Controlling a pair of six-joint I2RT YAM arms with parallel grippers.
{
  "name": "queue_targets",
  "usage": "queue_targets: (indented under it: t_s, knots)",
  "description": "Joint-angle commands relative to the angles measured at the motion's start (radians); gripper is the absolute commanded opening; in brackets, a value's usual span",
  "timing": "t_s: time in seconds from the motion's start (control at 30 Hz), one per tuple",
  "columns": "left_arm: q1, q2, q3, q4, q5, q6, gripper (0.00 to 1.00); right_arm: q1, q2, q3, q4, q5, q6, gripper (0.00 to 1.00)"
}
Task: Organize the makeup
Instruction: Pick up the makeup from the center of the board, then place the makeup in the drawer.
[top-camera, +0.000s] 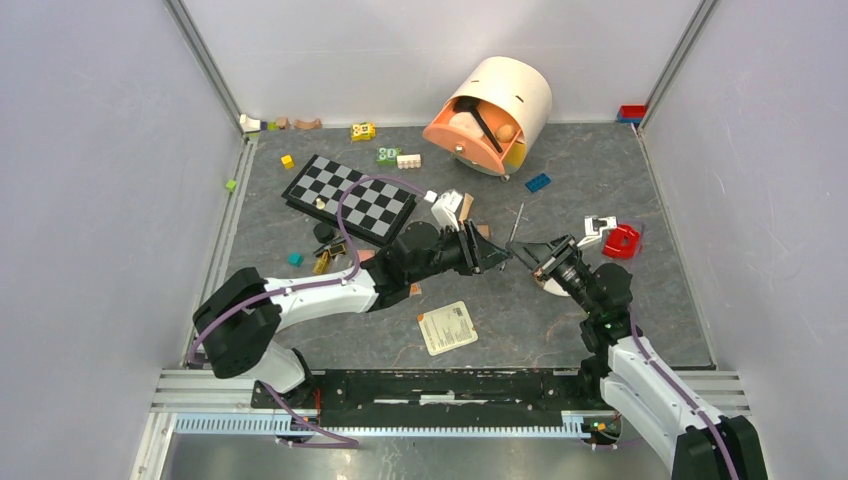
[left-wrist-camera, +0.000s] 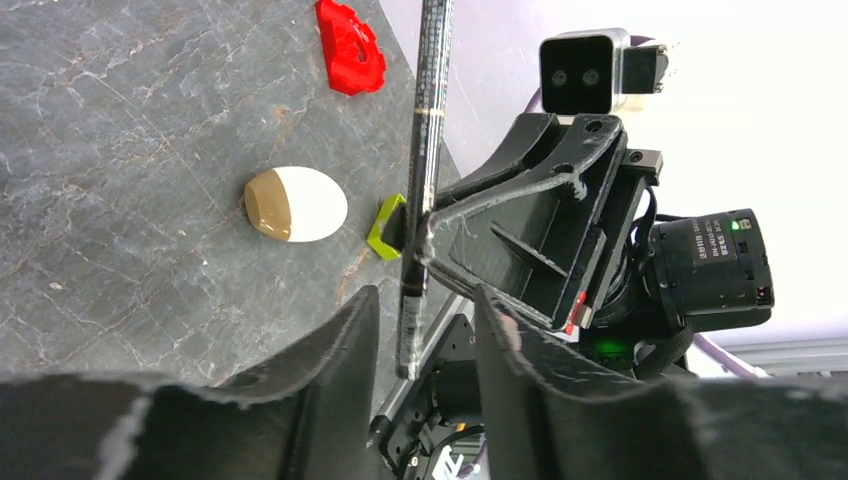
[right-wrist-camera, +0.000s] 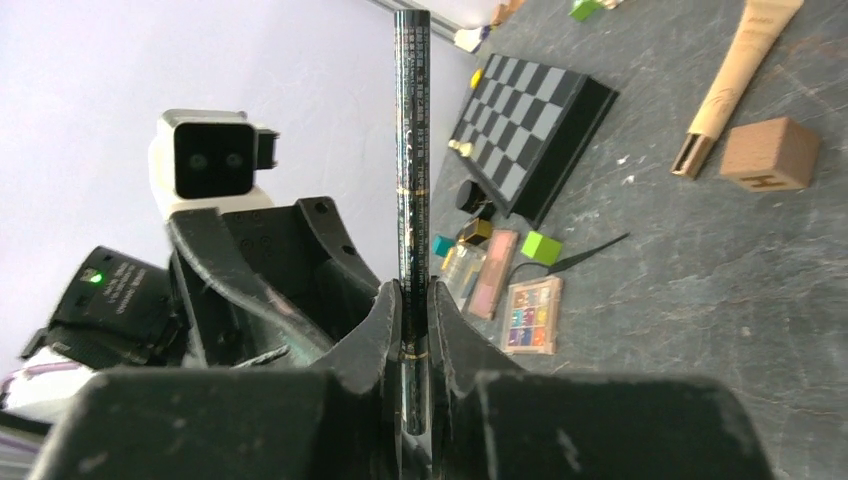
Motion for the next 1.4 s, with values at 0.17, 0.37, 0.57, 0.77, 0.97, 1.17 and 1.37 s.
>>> queue_targets:
  t_s: [0.17,0.37,0.57,0.77,0.97,1.17,1.37]
  knots:
    - [0.000,-0.163,0.010,-0.160,-0.022,0.132,0.62,0.004,0.077,0.341,-0.394,0.174,-0.485,0.06]
    - [0.080,-0.288,0.088,-0.582,-0.160,0.262,0.71,0.003,0.312,0.640,-0.624,0.225,-0.828,0.05]
    - [0.306,-0.297,0.166,-0.910,-0.114,0.338,0.73,0.007,0.589,0.954,-0.805,0.216,-1.050,0.05]
    - [0.389,-0.365,0.162,-1.028,-0.181,0.461,0.75,0.018,0.805,1.222,-0.944,0.296,-1.258,0.05]
    - [0.395,-0.422,0.145,-1.071,-0.328,0.577,0.76,0.022,0.946,1.434,-1.012,0.310,-1.353,0.05]
    - [0.397,-0.449,0.112,-1.070,-0.443,0.670,0.79,0.037,1.062,1.592,-1.035,0.301,-1.369,0.06]
    - [0.397,-0.452,0.099,-1.058,-0.450,0.687,0.80,0.057,1.157,1.703,-1.053,0.290,-1.355,0.06]
